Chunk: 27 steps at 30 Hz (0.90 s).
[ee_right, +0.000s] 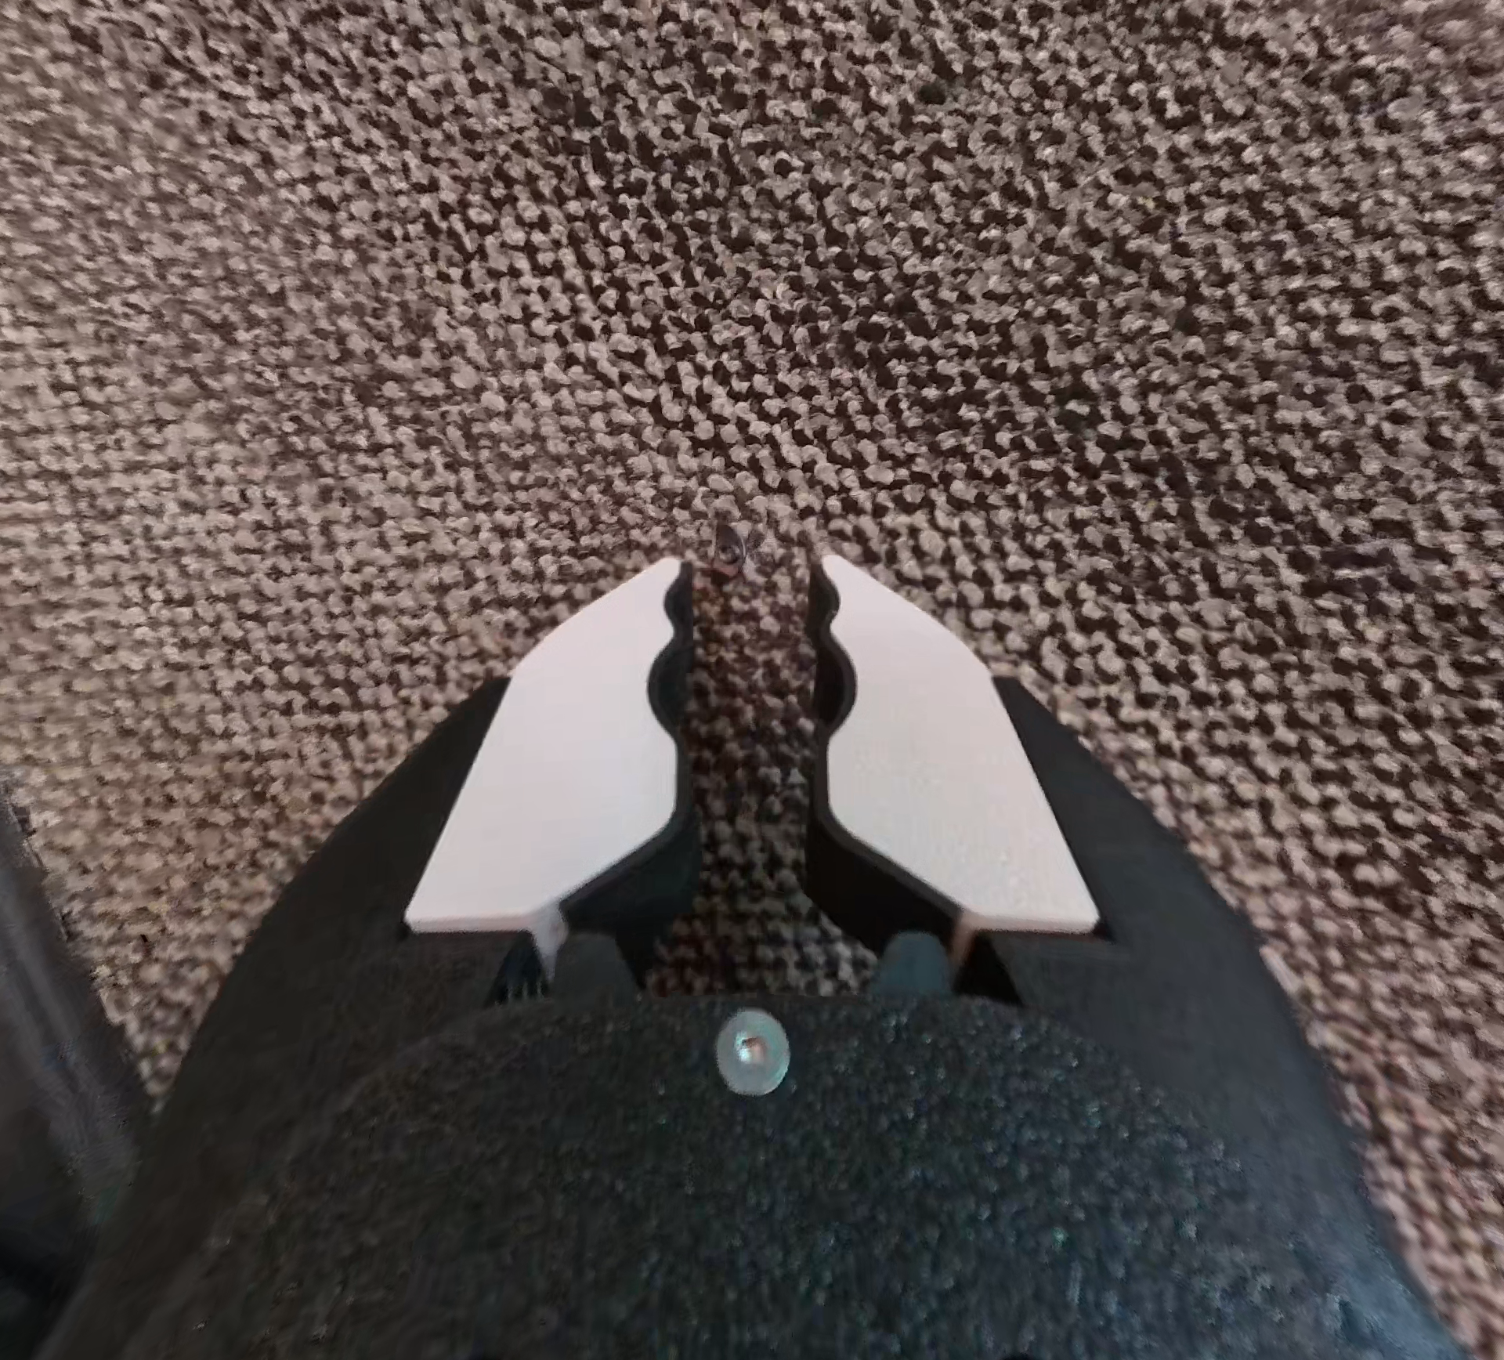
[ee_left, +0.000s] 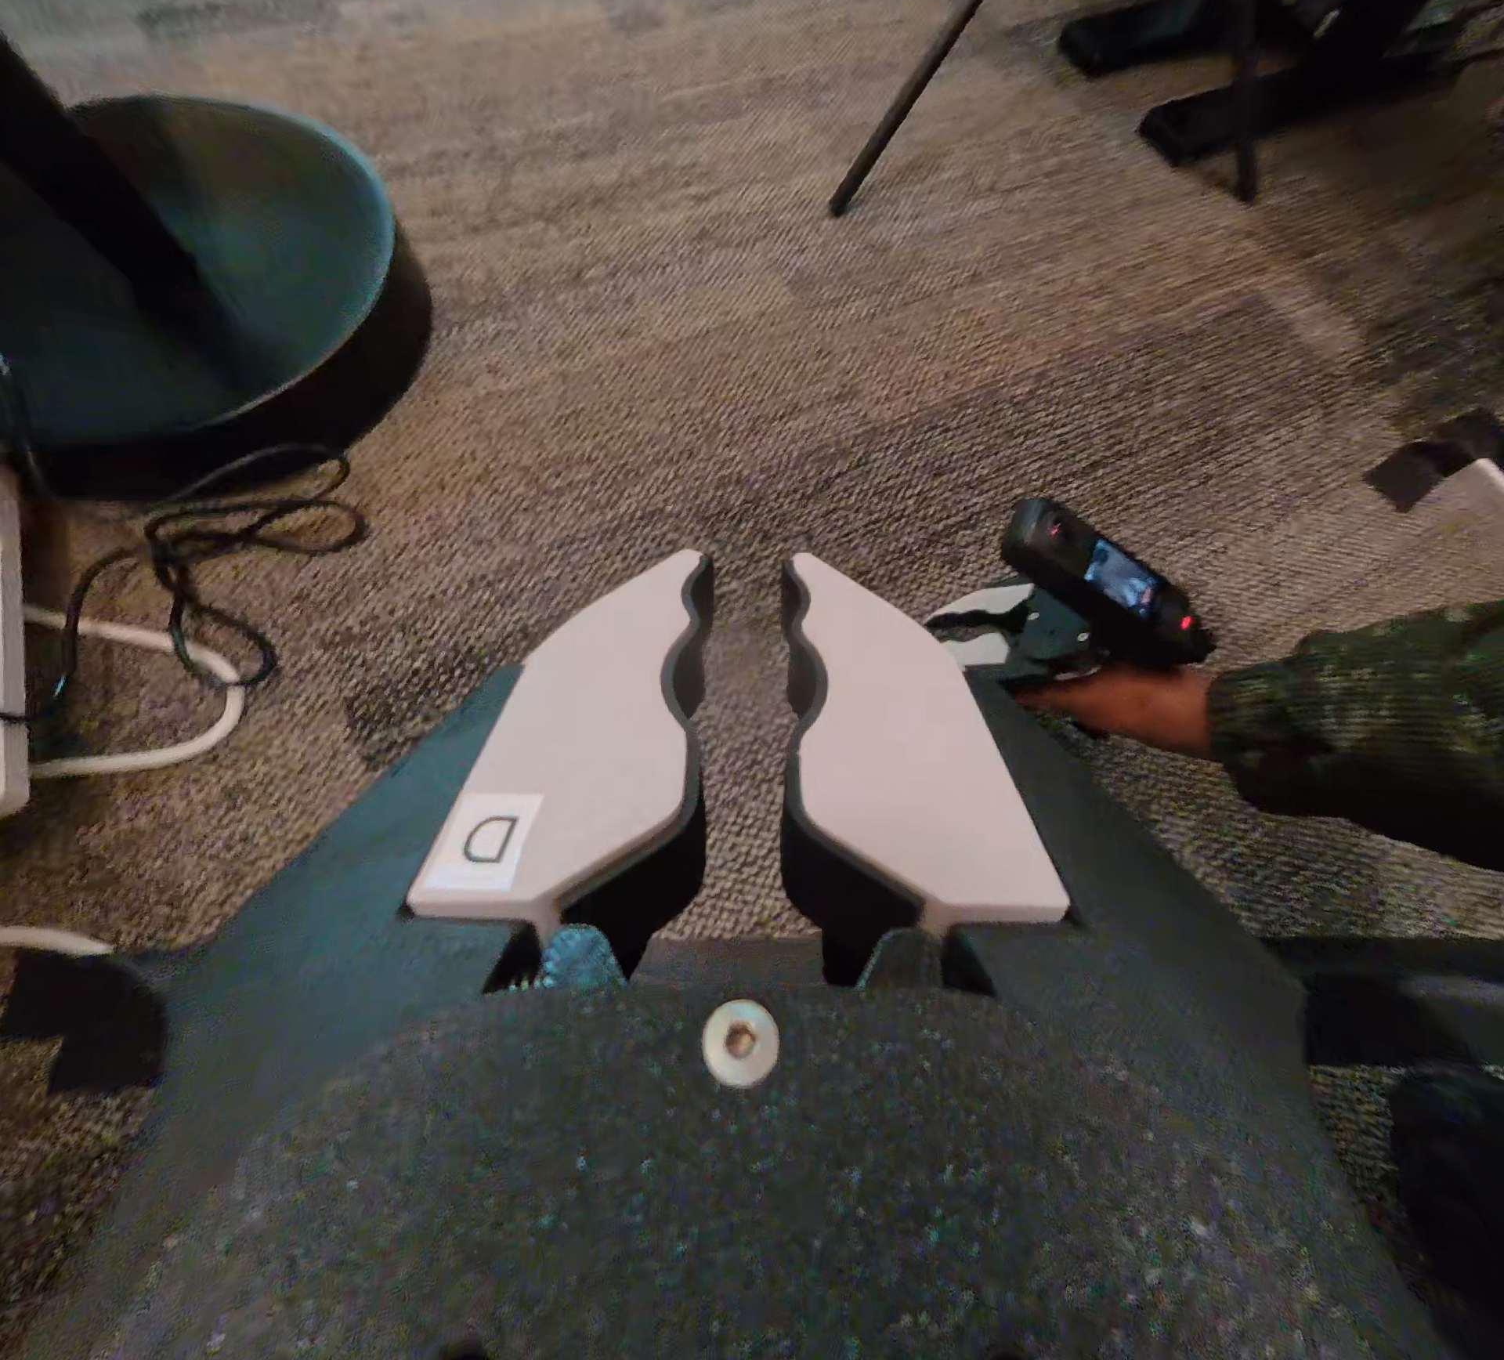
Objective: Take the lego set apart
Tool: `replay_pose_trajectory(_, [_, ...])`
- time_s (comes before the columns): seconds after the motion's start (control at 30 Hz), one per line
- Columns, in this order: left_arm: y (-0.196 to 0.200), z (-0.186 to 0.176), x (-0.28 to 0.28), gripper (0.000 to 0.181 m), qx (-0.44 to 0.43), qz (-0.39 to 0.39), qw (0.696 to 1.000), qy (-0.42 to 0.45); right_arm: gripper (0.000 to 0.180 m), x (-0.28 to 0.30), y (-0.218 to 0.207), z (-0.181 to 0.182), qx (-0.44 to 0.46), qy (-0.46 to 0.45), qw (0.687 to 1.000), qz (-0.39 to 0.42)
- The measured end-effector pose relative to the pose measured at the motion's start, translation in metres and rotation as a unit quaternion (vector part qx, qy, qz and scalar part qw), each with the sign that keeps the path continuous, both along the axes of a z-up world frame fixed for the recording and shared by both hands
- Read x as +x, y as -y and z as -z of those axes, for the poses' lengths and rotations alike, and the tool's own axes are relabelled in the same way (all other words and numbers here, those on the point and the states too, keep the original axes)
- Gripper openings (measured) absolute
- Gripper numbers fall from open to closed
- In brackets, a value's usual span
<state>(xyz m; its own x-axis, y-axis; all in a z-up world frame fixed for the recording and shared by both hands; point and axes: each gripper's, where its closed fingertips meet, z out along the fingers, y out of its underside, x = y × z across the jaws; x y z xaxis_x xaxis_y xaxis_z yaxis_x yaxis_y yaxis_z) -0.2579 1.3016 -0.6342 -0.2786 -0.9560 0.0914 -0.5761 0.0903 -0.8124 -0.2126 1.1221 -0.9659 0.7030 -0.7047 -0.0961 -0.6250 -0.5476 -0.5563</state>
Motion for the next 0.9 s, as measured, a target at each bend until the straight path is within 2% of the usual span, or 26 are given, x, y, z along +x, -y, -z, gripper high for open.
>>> replay_pose_trajectory(0.1, [-0.020,0.022,-0.008,0.015,-0.002,-0.031,0.999,-0.013,0.025,-0.003,-0.002,0.013,-0.012,-0.004,1.000,-0.016])
replay_pose_trajectory(0.23, [-0.024,0.037,-0.019,0.015,-0.009,-0.045,0.999,-0.028,0.022,-0.001,-0.004,0.014,-0.004,0.011,1.000,-0.011])
replay_pose_trajectory(0.53, [-0.015,0.041,-0.026,0.015,-0.018,-0.037,0.999,-0.029,0.015,0.000,-0.008,0.014,-0.018,0.040,0.998,-0.048])
replay_pose_trajectory(0.9, [0.000,0.039,-0.025,0.015,-0.025,-0.018,0.999,-0.026,0.008,0.000,-0.007,0.015,-0.013,0.030,0.998,-0.052])
